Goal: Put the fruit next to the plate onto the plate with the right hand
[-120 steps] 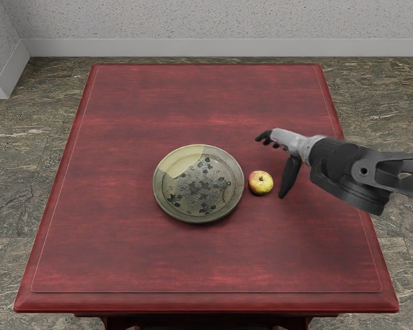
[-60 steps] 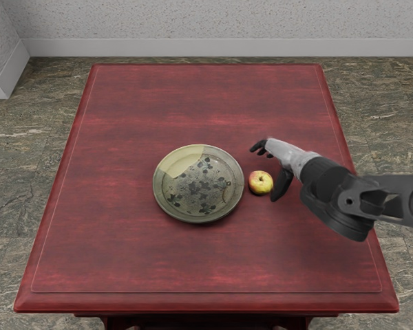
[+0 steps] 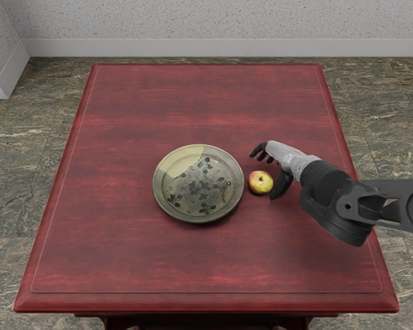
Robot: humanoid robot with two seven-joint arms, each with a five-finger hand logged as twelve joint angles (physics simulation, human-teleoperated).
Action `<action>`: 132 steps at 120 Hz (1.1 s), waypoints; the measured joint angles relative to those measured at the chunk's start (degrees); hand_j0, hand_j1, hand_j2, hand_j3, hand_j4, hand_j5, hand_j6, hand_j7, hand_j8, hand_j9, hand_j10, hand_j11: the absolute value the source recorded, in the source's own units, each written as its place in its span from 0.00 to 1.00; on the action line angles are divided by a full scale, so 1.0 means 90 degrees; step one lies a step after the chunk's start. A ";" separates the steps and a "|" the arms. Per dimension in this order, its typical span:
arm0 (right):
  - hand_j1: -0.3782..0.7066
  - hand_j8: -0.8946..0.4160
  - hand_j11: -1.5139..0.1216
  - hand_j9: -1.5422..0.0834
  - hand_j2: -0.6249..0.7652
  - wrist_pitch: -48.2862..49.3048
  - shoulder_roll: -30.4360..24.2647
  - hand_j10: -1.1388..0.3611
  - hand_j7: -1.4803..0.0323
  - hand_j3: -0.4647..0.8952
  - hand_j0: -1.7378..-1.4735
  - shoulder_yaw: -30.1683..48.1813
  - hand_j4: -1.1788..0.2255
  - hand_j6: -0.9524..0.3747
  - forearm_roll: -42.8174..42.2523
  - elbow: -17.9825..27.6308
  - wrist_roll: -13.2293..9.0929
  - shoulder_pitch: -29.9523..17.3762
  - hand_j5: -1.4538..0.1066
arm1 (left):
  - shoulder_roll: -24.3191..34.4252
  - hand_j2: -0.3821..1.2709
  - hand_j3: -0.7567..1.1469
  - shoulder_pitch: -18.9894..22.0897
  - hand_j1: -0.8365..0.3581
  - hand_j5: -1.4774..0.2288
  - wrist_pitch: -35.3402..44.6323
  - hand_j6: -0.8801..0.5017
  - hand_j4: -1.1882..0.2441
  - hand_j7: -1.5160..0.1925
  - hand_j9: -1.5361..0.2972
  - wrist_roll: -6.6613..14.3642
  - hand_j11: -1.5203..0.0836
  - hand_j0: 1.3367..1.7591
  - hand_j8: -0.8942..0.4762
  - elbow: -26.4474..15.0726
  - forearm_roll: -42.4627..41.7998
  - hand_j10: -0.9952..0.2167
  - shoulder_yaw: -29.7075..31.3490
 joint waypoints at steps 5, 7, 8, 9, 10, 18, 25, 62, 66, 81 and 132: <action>0.39 0.43 0.66 0.68 0.40 -0.0026 0.0054 0.54 0.69 0.34 0.30 0.0003 0.60 0.47 0.0002 -0.0004 0.0000 -0.0001 0.66 | 0.0000 0.23 0.40 0.0000 0.99 0.87 0.0000 0.64 0.83 0.89 0.84 0.0000 0.95 0.76 0.65 0.0000 0.0000 0.82 0.0000; 0.39 0.43 0.66 0.68 0.40 -0.0035 0.0072 0.54 0.69 0.34 0.30 0.0004 0.60 0.47 0.0001 -0.0006 0.0000 -0.0002 0.65 | 0.0000 0.23 0.40 0.0000 0.99 0.87 -0.0001 0.64 0.83 0.89 0.84 0.0001 0.95 0.76 0.65 0.0000 0.0000 0.82 0.0000; 0.39 0.43 0.66 0.68 0.40 -0.0039 0.0080 0.54 0.69 0.34 0.30 0.0004 0.60 0.47 0.0001 -0.0006 0.0000 -0.0002 0.65 | 0.0000 0.23 0.40 0.0000 0.99 0.87 -0.0001 0.64 0.83 0.89 0.84 0.0001 0.95 0.76 0.65 0.0000 0.0000 0.82 0.0000; 0.39 0.43 0.66 0.68 0.40 -0.0043 0.0087 0.54 0.69 0.34 0.30 0.0004 0.60 0.46 0.0001 -0.0007 0.0000 -0.0002 0.65 | 0.0000 0.23 0.40 0.0000 0.99 0.87 -0.0001 0.64 0.83 0.89 0.84 0.0001 0.95 0.76 0.65 0.0000 0.0000 0.82 0.0000; 0.39 0.43 0.66 0.68 0.40 -0.0046 0.0094 0.54 0.69 0.34 0.30 0.0005 0.60 0.46 0.0001 -0.0007 0.0000 -0.0002 0.65 | 0.0000 0.23 0.40 0.0000 0.99 0.87 -0.0001 0.64 0.83 0.89 0.84 0.0001 0.95 0.76 0.65 0.0000 0.0000 0.82 0.0000; 0.40 0.42 0.66 0.68 0.40 -0.0065 0.0132 0.53 0.69 0.34 0.30 0.0007 0.60 0.46 0.0002 -0.0011 0.0000 -0.0003 0.65 | 0.0000 0.23 0.40 0.0000 0.99 0.87 -0.0001 0.64 0.83 0.89 0.84 0.0001 0.95 0.76 0.65 0.0000 0.0000 0.82 0.0000; 0.40 0.42 0.66 0.68 0.40 -0.0074 0.0152 0.53 0.69 0.34 0.30 0.0007 0.60 0.46 0.0004 -0.0012 0.0000 -0.0005 0.65 | 0.0000 0.23 0.40 0.0000 0.99 0.87 -0.0002 0.64 0.83 0.89 0.84 0.0001 0.95 0.76 0.65 0.0000 0.0000 0.82 0.0000; 0.41 0.42 0.65 0.67 0.40 -0.0094 0.0309 0.53 0.68 0.34 0.30 0.0002 0.59 0.46 0.0018 -0.0103 0.0000 -0.0011 0.64 | 0.0000 0.23 0.40 0.0000 0.99 0.87 0.0001 0.64 0.83 0.89 0.84 0.0000 0.95 0.76 0.65 0.0000 -0.0001 0.82 0.0000; 0.41 0.41 0.65 0.67 0.40 -0.0094 0.0321 0.52 0.68 0.34 0.30 -0.0003 0.59 0.45 0.0018 -0.0111 0.0000 -0.0012 0.64 | 0.0000 0.23 0.40 0.0000 0.99 0.87 0.0001 0.64 0.83 0.89 0.84 0.0000 0.95 0.76 0.65 0.0000 -0.0001 0.82 0.0000; 0.44 0.39 0.63 0.65 0.40 -0.0096 0.0325 0.51 0.65 0.34 0.30 -0.0008 0.57 0.43 0.0012 -0.0125 0.0000 -0.0013 0.62 | 0.0000 0.23 0.40 0.0000 0.99 0.87 0.0001 0.64 0.83 0.89 0.84 0.0000 0.95 0.76 0.65 0.0000 -0.0001 0.82 0.0000; 0.54 0.33 0.55 0.57 0.40 -0.0213 0.0268 0.45 0.58 0.34 0.30 0.0038 0.51 0.37 0.0005 -0.0123 0.0002 -0.0190 0.54 | 0.0000 0.23 0.40 0.0000 0.99 0.87 0.0001 0.64 0.83 0.89 0.84 0.0000 0.95 0.76 0.65 0.0000 0.0000 0.82 0.0000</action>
